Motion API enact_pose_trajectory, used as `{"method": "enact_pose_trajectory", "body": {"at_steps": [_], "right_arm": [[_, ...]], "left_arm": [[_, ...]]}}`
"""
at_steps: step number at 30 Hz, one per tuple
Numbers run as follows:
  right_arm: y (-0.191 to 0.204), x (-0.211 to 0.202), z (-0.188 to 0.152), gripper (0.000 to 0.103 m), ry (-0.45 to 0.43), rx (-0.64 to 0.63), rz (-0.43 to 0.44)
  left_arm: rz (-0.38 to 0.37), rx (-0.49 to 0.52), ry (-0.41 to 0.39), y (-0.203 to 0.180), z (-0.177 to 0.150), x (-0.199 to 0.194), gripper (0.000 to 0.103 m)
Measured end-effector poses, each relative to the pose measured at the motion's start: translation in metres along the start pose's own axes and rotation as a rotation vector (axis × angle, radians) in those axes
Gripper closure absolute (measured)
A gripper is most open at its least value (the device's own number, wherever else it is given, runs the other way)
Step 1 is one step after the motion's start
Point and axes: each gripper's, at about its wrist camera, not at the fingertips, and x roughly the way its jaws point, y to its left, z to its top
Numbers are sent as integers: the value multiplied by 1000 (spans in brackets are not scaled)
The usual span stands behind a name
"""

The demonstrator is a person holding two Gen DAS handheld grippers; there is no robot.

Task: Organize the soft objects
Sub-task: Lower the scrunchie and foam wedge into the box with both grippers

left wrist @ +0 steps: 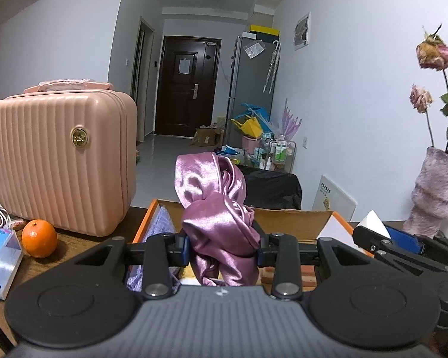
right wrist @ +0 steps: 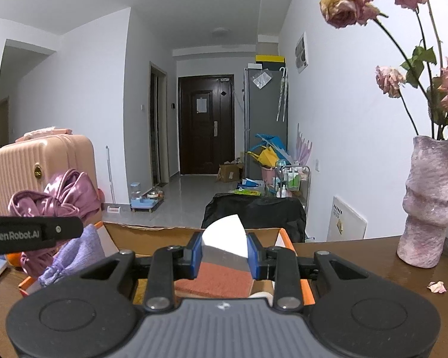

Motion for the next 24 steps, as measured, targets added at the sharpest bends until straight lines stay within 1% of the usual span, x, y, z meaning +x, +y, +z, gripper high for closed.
{"method": "enact_pose_trajectory", "body": {"at_steps": [11,18,24], "right_arm": [[3,23,-4,73,42,-18,-13],[6,29,-12,73,69,-35,-10],[7,33,-15,73,86,-40,-16]], "left_arm": [[34,32,18,-2,-2,27,66],[61,53,35,-4,-11,36,66],[64,68,39,-4,-15,39,66]]}}
